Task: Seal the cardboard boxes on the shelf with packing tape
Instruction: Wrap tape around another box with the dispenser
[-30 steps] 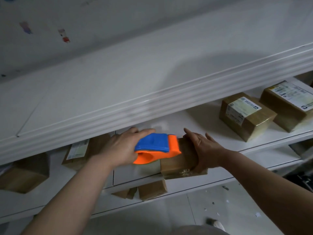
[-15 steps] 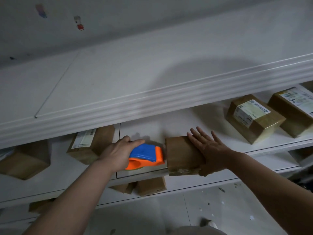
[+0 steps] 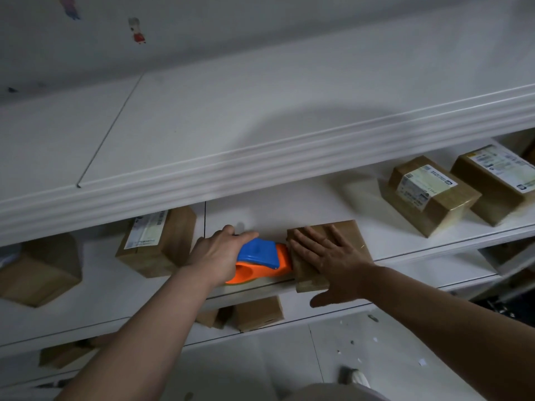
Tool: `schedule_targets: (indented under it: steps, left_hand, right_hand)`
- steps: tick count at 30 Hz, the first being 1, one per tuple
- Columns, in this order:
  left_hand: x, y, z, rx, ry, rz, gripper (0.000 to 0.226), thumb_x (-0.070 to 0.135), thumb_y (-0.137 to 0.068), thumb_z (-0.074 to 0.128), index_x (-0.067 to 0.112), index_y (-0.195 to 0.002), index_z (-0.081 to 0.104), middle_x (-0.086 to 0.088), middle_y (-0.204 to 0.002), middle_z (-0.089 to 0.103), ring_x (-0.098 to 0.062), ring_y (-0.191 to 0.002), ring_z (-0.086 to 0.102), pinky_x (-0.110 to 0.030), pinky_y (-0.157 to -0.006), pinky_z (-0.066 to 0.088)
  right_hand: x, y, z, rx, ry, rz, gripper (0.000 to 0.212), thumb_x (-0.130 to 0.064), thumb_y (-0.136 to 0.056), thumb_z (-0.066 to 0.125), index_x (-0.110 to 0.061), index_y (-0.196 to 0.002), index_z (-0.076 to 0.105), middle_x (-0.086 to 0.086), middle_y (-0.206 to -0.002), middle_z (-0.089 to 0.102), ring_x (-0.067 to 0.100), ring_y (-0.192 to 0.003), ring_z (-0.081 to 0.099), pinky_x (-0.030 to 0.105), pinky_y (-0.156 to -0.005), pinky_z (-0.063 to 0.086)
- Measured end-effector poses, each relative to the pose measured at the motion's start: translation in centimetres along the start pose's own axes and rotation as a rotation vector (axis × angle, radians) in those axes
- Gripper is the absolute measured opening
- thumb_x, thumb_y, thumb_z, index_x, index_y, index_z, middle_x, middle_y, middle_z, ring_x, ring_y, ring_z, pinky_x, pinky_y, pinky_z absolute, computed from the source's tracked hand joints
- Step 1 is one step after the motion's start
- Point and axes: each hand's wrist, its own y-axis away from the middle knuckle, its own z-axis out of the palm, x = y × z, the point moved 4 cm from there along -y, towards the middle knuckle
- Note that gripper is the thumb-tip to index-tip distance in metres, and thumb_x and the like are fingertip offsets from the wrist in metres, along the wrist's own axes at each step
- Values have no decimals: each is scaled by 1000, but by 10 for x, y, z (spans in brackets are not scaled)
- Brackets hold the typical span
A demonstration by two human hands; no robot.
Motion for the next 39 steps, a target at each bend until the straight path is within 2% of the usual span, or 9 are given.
schedule_targets:
  steps: [3,7,12,15,21,26,32,34,39]
  left_hand:
    - [-3,4,3,13,27,-9,88,1,-83,51,51,-147,17,-2,-124,41,-25,-104,54,-33,-77,46]
    - [-9,20,-1,47,165,-18,91,4,-80,56,55,-145,17,3,-111,41,-19,-93,54,-31,-68,49]
    - [-21,47,-45,280,380,31,93,4,-70,63,54,-142,31,7,-96,43,-15,-87,53,-32,-78,50]
    - [8,40,-62,262,304,81,92,5,-71,62,50,-144,30,5,-101,43,-15,-92,53,-32,-81,50]
    - [44,13,-63,223,266,131,96,9,-70,63,57,-140,18,7,-100,39,-19,-92,55,-40,-80,53]
    - [30,15,-68,210,221,125,94,11,-71,64,56,-143,23,7,-107,44,-13,-96,53,-29,-80,49]
    - [-34,39,-43,135,259,5,97,19,-60,55,74,-131,18,8,-107,49,-14,-97,56,-35,-79,52]
    - [-22,35,-36,114,257,19,97,15,-65,57,69,-135,17,10,-106,45,-14,-94,55,-31,-74,51]
    - [8,13,-19,116,231,17,94,8,-73,57,61,-140,16,8,-102,38,-19,-91,56,-30,-70,50]
  right_hand:
    - [3,-14,-8,-43,-22,86,126,-68,-71,66,-22,-148,-23,-1,-152,-33,23,-143,-26,55,-116,-10]
    - [5,-34,-24,-75,-111,141,130,-57,-66,76,-23,-150,-17,5,-158,6,29,-145,8,64,-114,8]
    - [38,-9,-36,233,-798,46,136,-36,-53,89,-27,-149,-6,4,-150,16,17,-136,26,31,-111,31]
    - [51,9,-18,173,-1032,102,136,-20,-51,93,-31,-149,-1,-1,-150,18,17,-139,25,36,-111,34]
    - [53,15,-45,179,-546,90,146,-58,-54,84,-24,-149,-23,-2,-161,-4,16,-147,-7,49,-119,-1]
    - [53,8,-40,217,-491,126,142,-48,-53,83,-22,-151,-16,-3,-154,23,17,-142,19,43,-116,21]
    - [53,10,-44,204,-443,125,142,-48,-52,85,-27,-150,-16,-8,-153,22,13,-139,22,35,-110,28]
    - [50,9,-46,177,-387,127,139,-50,-56,83,-27,-150,-17,-5,-157,14,15,-143,15,40,-113,25]
    - [43,6,-45,-6,-89,66,128,-63,-71,69,-18,-148,-24,-1,-157,-28,18,-140,-31,52,-114,-10]
